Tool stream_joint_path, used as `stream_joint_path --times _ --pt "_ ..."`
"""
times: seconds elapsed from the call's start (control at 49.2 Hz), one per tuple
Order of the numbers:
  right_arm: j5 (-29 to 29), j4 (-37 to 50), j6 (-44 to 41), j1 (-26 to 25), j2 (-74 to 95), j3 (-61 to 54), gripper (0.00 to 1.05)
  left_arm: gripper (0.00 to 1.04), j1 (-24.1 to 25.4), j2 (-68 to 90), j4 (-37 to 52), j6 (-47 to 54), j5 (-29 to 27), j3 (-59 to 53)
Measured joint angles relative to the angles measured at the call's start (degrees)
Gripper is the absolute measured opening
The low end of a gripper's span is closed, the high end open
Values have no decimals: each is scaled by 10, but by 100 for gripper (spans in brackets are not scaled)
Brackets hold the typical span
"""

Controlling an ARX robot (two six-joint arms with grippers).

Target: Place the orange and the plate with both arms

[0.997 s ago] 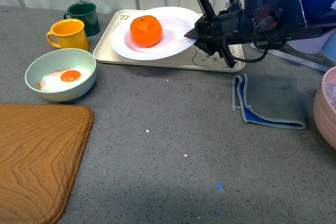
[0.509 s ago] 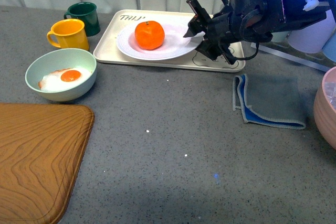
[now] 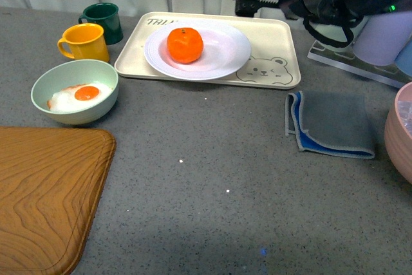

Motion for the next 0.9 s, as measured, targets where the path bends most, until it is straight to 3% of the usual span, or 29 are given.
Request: stream_joint_path --times 0.041,0.081,0.183,0.407,0.509,0.793,0.895 --pt "64 109 -25 2 -17 -57 82 98 0 0 0 0 0 0" --pt "89 180 -38 2 -32 -103 76 98 0 0 0 0 0 0" --pt "93 356 -68 -22 -111 -270 55 98 0 0 0 0 0 0" --pt "61 421 -79 -71 -254 -473 14 98 0 0 0 0 0 0" --pt "47 426 -81 -78 -291 -523 0 98 0 0 0 0 0 0" --pt "19 422 -82 -107 -418 -645 1 98 0 0 0 0 0 0" --pt "13 374 -82 -116 -476 -668 1 98 0 0 0 0 0 0"
